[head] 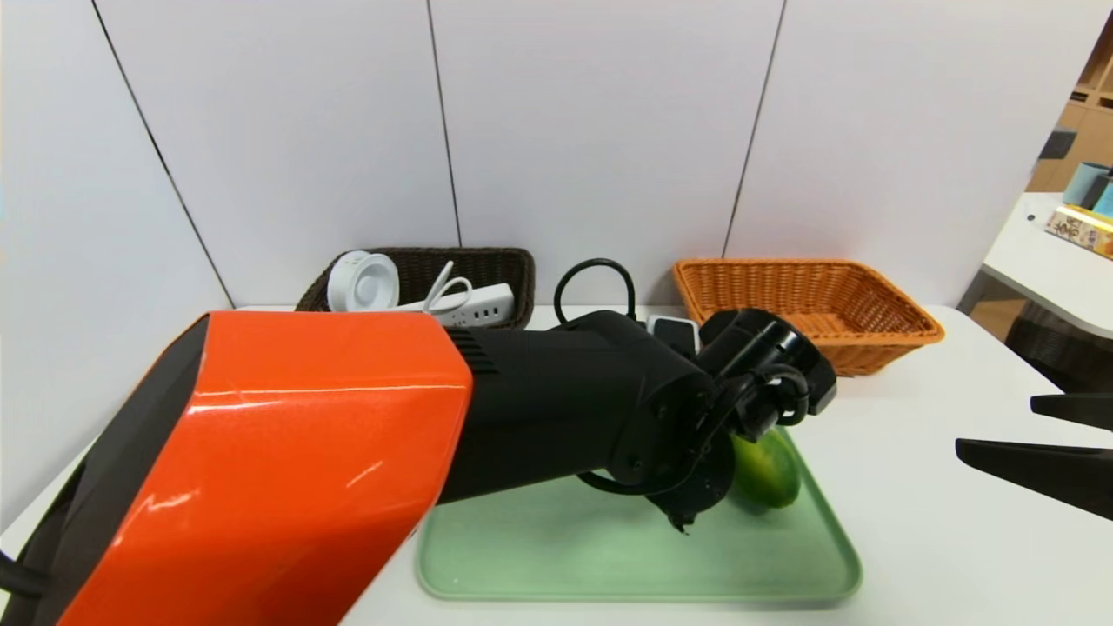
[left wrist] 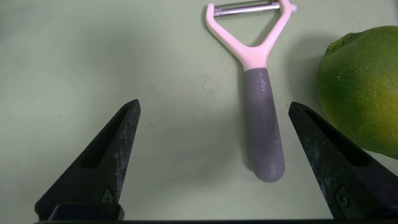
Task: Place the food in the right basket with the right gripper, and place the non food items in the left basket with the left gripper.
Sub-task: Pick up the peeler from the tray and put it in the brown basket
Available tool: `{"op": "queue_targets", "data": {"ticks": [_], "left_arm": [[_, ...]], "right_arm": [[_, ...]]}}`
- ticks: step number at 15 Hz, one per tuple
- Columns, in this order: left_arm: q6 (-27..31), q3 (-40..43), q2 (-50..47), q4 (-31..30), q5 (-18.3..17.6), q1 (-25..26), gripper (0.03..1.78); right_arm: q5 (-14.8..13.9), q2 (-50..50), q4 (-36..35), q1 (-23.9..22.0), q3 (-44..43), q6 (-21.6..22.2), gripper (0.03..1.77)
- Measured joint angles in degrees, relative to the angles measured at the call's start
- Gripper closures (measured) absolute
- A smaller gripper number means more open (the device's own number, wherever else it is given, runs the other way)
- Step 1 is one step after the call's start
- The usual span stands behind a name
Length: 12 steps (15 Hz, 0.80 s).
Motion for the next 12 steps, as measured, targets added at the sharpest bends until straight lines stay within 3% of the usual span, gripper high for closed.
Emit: {"op": "queue_targets", "data": {"ticks": [12], "left_arm": [[1.1, 0.0, 3.4, -1.7, 0.0, 0.0, 0.12]], "right_arm": [[0.0, 0.0, -0.2, 0.0, 0.1, 0.0, 0.10]]}}
